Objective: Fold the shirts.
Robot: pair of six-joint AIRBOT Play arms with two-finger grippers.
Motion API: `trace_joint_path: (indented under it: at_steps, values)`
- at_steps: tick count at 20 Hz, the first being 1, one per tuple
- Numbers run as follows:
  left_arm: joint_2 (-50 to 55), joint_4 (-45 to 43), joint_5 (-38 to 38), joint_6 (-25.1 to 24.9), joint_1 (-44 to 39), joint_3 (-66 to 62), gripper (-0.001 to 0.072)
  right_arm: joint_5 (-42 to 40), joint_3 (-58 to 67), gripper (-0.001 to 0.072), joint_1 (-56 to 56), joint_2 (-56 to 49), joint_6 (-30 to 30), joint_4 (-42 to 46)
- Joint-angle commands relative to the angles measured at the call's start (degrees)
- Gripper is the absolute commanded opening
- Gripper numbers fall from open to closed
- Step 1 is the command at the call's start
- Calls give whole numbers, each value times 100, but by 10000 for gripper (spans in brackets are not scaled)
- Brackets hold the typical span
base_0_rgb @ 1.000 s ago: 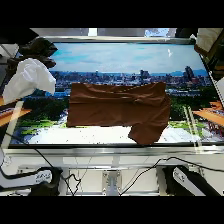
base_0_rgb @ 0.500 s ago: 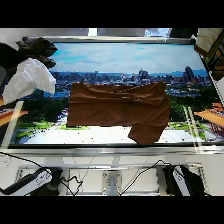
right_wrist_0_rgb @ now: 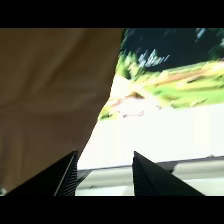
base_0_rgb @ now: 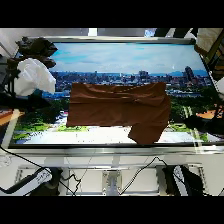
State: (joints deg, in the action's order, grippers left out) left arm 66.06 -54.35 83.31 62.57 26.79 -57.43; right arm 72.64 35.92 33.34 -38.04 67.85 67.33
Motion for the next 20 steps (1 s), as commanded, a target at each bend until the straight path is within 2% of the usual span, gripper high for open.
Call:
trace_joint_path:
  at_steps: [1,4,7,12,15,18,20]
  values:
    - [-4,136,-516,-282,400,1239,469,-33,-1010,408,4,-24,70,-824]
    - [92,684,-968,-560,608,1683,462,-516,-1596,408,2,-101,118,-1436]
    - [581,931,-994,-673,748,1716,453,-824,-2006,408,2,-260,179,-1482]
    - [1338,2216,-997,-1241,752,1714,453,-1515,-2321,406,4,-778,149,-1696]
    - [1471,2129,-1086,-1309,752,1716,453,-1821,-2321,390,2,-1344,74,-1996]
    - [1471,2127,-1220,-1307,752,1716,453,-1851,-2321,325,2,-1928,-535,-2785]
    - [1471,2127,-1263,-1305,752,1716,453,-1864,-2319,309,2,-2216,-691,-3012]
